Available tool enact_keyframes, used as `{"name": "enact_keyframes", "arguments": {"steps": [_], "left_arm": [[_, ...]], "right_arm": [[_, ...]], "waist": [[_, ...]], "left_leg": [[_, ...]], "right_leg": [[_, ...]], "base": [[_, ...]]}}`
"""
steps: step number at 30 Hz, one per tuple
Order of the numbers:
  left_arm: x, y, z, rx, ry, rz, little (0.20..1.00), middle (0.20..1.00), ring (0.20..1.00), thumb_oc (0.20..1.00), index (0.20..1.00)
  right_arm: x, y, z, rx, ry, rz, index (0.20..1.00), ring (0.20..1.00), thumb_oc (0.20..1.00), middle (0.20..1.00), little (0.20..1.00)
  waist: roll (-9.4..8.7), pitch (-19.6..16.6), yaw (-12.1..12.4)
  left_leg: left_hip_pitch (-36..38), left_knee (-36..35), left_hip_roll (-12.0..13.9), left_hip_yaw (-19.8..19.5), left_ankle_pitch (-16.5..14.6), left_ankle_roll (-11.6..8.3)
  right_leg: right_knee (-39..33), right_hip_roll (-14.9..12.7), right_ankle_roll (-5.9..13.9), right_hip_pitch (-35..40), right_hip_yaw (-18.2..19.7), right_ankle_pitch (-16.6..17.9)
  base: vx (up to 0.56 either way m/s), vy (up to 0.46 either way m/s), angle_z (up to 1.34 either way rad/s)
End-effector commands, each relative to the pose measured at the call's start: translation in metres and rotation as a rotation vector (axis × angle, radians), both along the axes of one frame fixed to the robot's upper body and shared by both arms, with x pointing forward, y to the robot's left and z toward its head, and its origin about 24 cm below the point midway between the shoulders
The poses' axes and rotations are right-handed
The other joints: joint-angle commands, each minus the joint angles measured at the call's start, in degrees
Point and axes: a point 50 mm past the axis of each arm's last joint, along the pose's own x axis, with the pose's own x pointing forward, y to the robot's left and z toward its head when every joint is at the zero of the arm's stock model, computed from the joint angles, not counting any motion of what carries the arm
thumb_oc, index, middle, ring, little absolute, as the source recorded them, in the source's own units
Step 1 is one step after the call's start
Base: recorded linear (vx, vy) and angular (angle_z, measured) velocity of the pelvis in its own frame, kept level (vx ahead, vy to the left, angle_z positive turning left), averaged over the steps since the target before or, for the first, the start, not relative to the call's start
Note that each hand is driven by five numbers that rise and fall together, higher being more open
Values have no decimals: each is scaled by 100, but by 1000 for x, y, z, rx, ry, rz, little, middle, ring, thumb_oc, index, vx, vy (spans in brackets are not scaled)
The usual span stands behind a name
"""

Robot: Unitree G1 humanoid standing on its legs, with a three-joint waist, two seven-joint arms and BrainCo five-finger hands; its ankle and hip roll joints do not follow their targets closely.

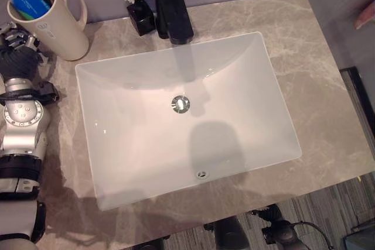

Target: Put brush and paste in cup on sink, flatten towel.

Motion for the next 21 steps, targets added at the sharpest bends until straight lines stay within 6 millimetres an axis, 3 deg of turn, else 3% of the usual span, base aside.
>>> {"name": "enact_keyframes", "arguments": {"steps": [1, 12, 21], "left_arm": [[10, -9, 3, 11, -10, -7, 200, 200, 200, 200, 200], [18, -21, 1, -5, -15, -17, 200, 200, 200, 200, 200], [-7, -8, -26, 17, -14, 83, 200, 200, 200, 200, 200]], "right_arm": [[16, -6, 12, -19, -75, 9, 1000, 1000, 1000, 1000, 1000], [18, 1, 13, -6, -94, 29, 1000, 1000, 1000, 1000, 1000], [-2, -7, 0, -26, -4, -26, 1000, 1000, 1000, 1000, 1000]], "waist": [[-2, 7, -109], [-58, -34, -159], [-22, -126, 6]], "left_leg": [[141, 20, 110, -181, 7, -188], [162, 20, 204, -72, 22, -226], [409, 20, 289, -121, -4, -274]], "right_leg": [[15, -360, 585, 18, 87, 641], [-16, -300, 558, -47, 185, 587], [2, -260, 469, 269, 61, 405]], "base": [[10, 1, -17], [2, -14, -6], [1, -38, -2]]}}
